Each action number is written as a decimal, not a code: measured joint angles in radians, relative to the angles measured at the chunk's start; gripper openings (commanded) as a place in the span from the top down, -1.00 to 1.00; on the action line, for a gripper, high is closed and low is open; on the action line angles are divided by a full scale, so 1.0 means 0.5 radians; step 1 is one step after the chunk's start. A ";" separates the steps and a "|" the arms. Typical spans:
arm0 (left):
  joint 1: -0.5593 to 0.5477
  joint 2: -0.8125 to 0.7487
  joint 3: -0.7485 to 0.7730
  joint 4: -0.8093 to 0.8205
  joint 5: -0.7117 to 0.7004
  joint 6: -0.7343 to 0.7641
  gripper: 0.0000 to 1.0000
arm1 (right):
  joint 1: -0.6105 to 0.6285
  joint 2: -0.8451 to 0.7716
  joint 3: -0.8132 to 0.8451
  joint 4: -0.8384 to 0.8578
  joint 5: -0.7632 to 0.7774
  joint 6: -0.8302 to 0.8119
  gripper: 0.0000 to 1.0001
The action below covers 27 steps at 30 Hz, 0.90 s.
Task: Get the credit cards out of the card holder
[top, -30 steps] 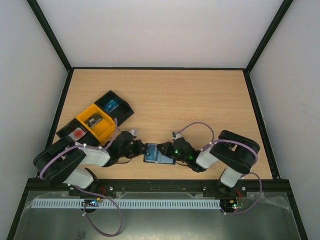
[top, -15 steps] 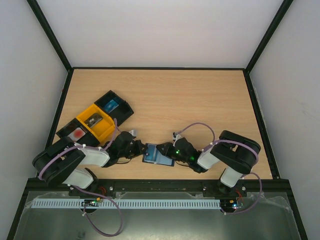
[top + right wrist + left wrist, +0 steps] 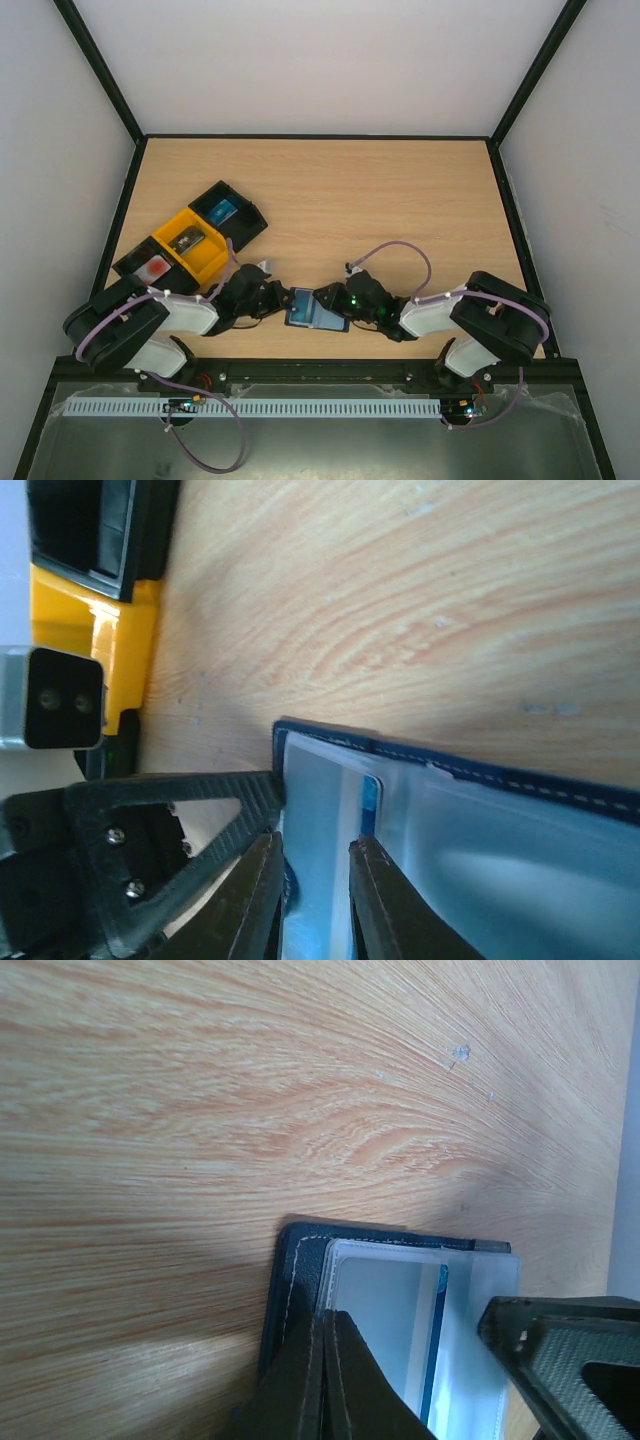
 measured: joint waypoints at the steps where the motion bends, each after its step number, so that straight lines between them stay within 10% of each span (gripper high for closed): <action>1: -0.001 -0.002 -0.003 0.002 -0.001 -0.002 0.95 | 0.011 0.007 -0.005 -0.004 0.004 0.011 0.60; 27: -0.025 -0.076 -0.065 0.011 -0.098 -0.036 0.78 | 0.103 0.269 -0.105 0.410 0.031 0.080 0.95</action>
